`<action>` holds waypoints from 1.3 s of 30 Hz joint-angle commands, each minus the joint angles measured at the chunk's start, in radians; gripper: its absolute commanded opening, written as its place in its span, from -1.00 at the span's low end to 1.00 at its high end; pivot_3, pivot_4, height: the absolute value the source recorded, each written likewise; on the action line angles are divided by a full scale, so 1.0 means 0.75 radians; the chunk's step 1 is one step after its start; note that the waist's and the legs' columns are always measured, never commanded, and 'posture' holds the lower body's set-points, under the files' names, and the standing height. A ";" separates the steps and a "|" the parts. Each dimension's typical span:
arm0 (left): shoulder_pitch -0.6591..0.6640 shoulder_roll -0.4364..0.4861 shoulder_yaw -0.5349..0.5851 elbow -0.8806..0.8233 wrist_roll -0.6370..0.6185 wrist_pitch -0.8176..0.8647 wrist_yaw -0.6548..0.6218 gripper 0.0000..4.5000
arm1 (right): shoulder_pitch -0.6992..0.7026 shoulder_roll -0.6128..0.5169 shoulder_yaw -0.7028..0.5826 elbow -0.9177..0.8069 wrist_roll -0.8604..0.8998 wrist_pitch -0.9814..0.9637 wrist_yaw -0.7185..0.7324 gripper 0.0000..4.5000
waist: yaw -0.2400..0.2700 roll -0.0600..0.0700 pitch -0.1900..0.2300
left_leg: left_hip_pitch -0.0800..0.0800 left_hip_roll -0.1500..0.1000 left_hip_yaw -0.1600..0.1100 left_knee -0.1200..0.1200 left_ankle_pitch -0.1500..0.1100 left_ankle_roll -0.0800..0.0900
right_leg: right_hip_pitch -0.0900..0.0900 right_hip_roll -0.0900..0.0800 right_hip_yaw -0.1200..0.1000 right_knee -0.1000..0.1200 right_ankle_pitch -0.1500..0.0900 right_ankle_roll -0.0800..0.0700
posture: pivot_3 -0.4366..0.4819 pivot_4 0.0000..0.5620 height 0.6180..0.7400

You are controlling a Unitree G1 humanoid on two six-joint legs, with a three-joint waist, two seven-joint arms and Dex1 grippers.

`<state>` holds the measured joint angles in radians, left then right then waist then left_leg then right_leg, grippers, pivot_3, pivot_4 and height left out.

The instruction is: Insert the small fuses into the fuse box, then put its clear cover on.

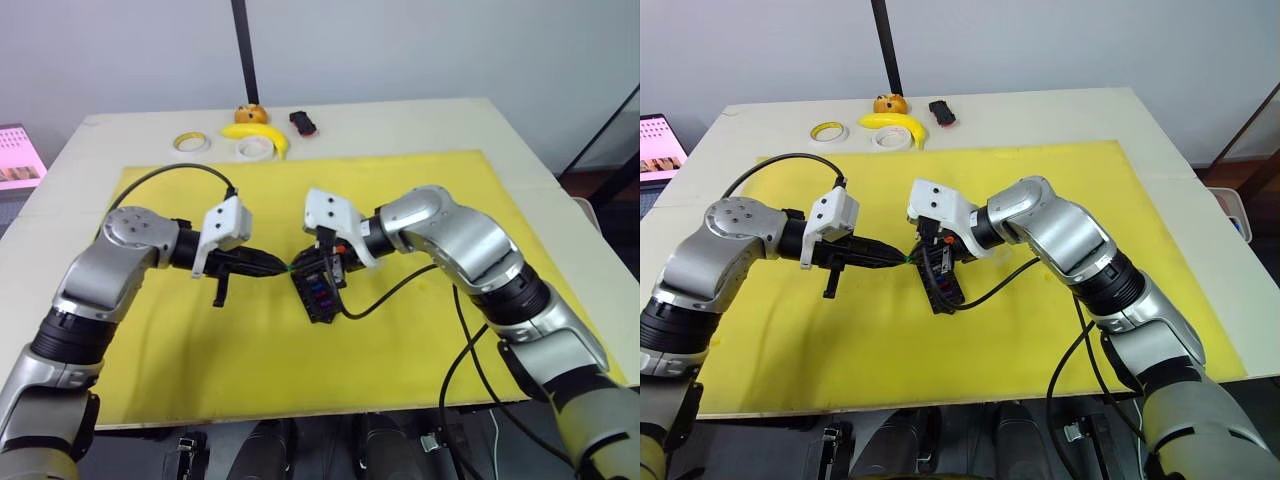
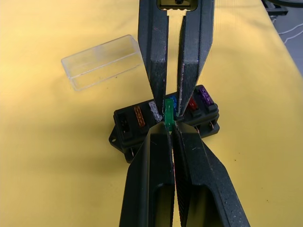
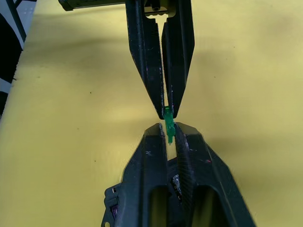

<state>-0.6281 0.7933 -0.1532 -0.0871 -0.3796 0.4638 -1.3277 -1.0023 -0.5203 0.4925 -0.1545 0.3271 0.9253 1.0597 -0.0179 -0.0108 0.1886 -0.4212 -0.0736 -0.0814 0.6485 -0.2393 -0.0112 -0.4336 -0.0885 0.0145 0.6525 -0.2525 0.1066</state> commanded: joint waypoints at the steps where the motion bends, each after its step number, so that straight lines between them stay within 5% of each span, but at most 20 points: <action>1: -0.008 -0.001 0.020 -0.012 0.008 -0.024 0.015 -1.00 | -0.009 0.025 -0.013 -0.034 0.017 -0.009 0.020 -0.92 | 0.000 0.000 0.000 | 0.000 0.000 0.000 0.000 0.000 0.000 | 0.000 0.000 0.000 0.000 0.000 0.000 | -0.05 -0.47 1.00; 9: 0.003 0.024 0.023 -0.012 0.049 -0.003 0.053 -1.00 | -0.039 0.015 -0.004 -0.018 -0.009 -0.048 0.040 -0.92 | 0.000 0.000 0.000 | 0.000 0.000 0.000 0.000 0.000 0.000 | 0.000 0.000 0.000 0.001 0.000 0.000 | -0.05 -0.47 1.00; 12: 0.027 0.043 0.059 -0.041 0.033 0.019 0.072 -0.56 | -0.060 -0.006 0.001 0.021 -0.040 -0.107 0.074 -1.00 | -0.004 0.000 0.000 | 0.000 0.000 0.000 0.000 0.000 0.000 | 0.000 0.000 0.000 0.001 0.000 0.000 | -0.05 -0.47 1.00; 19: 0.212 0.091 0.106 -0.171 0.052 0.030 0.182 0.97 | -0.112 -0.016 0.016 0.346 -0.137 -0.554 0.329 -1.00 | -0.003 0.000 0.000 | 0.001 0.000 0.001 0.000 0.000 0.000 | -0.001 0.000 0.001 0.003 0.000 0.000 | -0.05 -0.47 1.00; 39: 0.309 0.017 0.101 -0.278 0.055 0.057 0.379 0.97 | -0.250 0.206 -0.048 1.011 -0.299 -0.948 0.552 -1.00 | -0.004 0.000 0.000 | 0.002 0.000 0.001 0.000 0.001 -0.002 | -0.001 0.001 0.002 0.003 0.000 0.000 | -0.05 -0.47 1.00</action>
<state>-0.3954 0.8051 -0.0999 -0.2613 -0.3355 0.5184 -1.0543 -1.1478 -0.3709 0.4923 0.6013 0.1083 0.2354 1.4645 -0.0207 -0.0107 0.1885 -0.4194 -0.0735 -0.0809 0.6482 -0.2385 -0.0127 -0.4343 -0.0879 0.0158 0.6550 -0.2523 0.1063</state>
